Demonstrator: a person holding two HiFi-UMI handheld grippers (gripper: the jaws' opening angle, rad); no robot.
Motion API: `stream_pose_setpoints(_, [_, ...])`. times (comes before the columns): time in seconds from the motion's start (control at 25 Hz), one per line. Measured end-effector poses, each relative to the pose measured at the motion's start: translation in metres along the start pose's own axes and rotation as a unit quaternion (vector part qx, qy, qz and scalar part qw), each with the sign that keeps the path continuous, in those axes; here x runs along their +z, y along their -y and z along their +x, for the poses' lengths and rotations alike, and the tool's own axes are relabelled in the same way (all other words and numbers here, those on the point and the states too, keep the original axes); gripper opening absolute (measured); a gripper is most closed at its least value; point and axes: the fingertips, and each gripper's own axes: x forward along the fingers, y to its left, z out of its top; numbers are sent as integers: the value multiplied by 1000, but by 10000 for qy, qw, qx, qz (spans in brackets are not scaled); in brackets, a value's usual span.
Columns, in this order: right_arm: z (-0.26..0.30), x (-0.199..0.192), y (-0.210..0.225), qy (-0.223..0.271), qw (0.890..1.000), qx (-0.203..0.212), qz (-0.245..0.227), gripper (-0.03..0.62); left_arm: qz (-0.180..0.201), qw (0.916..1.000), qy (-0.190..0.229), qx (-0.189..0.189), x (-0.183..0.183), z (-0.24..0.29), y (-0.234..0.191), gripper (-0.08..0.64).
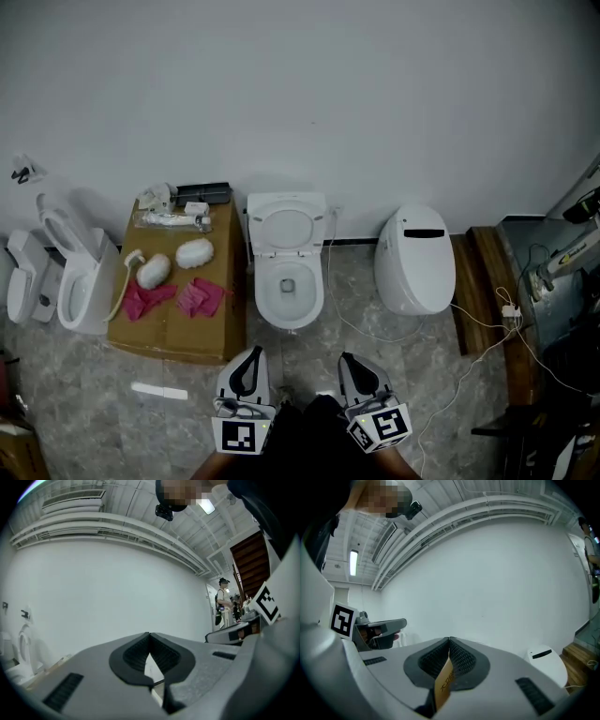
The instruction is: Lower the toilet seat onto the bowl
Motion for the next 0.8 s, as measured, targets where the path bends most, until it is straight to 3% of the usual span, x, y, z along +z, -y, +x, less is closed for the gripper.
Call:
stream_pose_setpoints(0.4, [108, 2, 41, -208, 9995, 247, -19, 26, -172, 9989, -296, 331, -19, 77, -52, 8])
stream_pose_setpoints(0.8, [243, 13, 131, -591, 9959, 680, -98, 26, -118, 9966, -586, 566, -19, 218, -88, 8])
